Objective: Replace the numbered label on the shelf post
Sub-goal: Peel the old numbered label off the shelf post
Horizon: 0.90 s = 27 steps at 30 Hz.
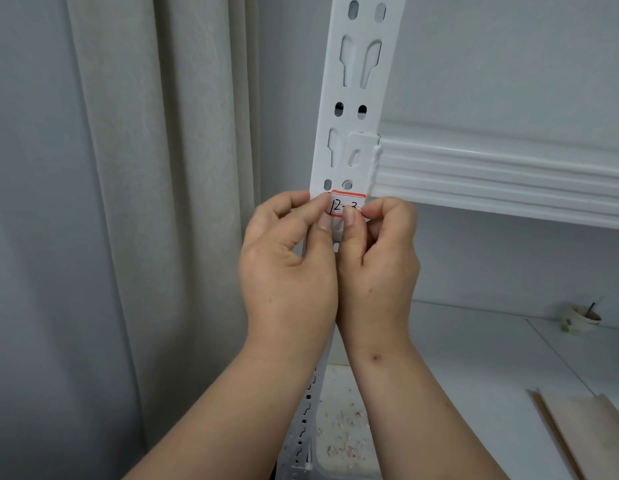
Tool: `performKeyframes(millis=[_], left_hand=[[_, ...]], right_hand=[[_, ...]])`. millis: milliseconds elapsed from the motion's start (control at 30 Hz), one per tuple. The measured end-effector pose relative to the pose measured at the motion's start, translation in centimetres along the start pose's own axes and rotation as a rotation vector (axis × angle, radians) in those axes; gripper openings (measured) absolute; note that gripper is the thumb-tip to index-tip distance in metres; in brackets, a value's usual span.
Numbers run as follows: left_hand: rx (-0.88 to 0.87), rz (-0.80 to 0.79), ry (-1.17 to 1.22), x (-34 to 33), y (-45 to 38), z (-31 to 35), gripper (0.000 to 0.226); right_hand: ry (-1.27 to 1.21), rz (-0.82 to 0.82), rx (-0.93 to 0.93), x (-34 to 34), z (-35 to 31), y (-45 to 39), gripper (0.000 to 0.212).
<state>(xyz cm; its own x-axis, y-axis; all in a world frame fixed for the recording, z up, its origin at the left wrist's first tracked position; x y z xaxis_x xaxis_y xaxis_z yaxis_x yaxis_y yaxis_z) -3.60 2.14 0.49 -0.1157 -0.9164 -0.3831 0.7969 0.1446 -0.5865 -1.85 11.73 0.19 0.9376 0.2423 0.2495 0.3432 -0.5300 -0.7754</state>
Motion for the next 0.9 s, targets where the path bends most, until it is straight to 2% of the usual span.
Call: performKeyframes(millis=[200, 400, 733, 900], left_hand=[[-0.133, -0.061, -0.122, 0.0, 0.5, -0.3, 0.026], [-0.206, -0.058, -0.191, -0.1, 0.4, -0.6, 0.025], [-0.109, -0.093, -0.15, 0.1, -0.9, 0.2, 0.022], [-0.16, -0.101, -0.139, 0.6, -0.5, 0.1, 0.025]], right_hand=[[-0.016, 0.004, 0.012, 0.0, 0.0, 0.0, 0.012], [-0.027, -0.006, 0.022, 0.0, 0.0, -0.1, 0.012], [-0.016, 0.002, 0.003, 0.0, -0.1, 0.0, 0.012], [-0.005, 0.006, 0.018, 0.1, -0.1, 0.0, 0.011]])
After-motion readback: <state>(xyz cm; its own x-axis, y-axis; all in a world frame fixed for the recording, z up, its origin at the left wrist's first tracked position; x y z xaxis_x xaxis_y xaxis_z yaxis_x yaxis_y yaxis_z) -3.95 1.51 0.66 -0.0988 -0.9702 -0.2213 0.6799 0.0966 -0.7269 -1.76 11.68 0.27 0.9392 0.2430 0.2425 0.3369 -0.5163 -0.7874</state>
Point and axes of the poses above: each hand's wrist, its own y-axis away from the middle knuckle, its own x-axis out of the back of the hand, z = x × y, the point moved 4 cm from there along -y, towards the middle knuckle, and after that the axes turned 15 degrees about y, right-handed, at the moved point
